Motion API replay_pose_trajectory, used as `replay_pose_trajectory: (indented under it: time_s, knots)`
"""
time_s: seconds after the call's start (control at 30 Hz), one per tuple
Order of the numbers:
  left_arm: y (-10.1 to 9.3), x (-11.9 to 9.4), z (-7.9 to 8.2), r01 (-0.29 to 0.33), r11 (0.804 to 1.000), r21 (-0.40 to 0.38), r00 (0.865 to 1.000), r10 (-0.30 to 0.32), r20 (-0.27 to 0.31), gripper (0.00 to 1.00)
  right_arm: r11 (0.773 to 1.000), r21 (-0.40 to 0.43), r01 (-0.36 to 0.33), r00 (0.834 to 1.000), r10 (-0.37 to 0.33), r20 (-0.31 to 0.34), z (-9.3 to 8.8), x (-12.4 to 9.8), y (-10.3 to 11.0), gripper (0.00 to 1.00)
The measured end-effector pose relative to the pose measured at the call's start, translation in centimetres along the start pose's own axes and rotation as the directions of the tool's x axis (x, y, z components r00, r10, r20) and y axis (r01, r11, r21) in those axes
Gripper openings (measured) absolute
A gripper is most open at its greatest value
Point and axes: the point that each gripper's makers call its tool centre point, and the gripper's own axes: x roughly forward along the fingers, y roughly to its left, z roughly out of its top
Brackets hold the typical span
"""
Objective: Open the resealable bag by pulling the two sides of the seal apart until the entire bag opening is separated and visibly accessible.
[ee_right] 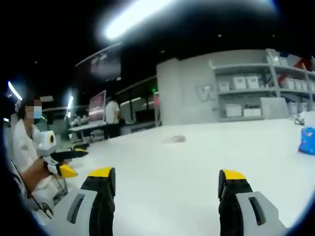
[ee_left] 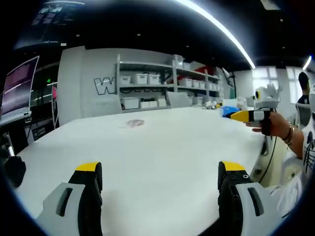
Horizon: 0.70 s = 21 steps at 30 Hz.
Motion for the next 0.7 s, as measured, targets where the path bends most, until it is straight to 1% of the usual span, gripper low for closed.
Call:
replay_pose_trajectory:
  time_s: [0.7]
  knots:
    - [0.20, -0.05, -0.23, -0.002, 1.000, 0.003, 1.000, 0.002, -0.008, 0.96, 1.000, 0.015, -0.006, 1.000, 0.006, -0.011, -0.35, 0.12, 0.04, 0.87]
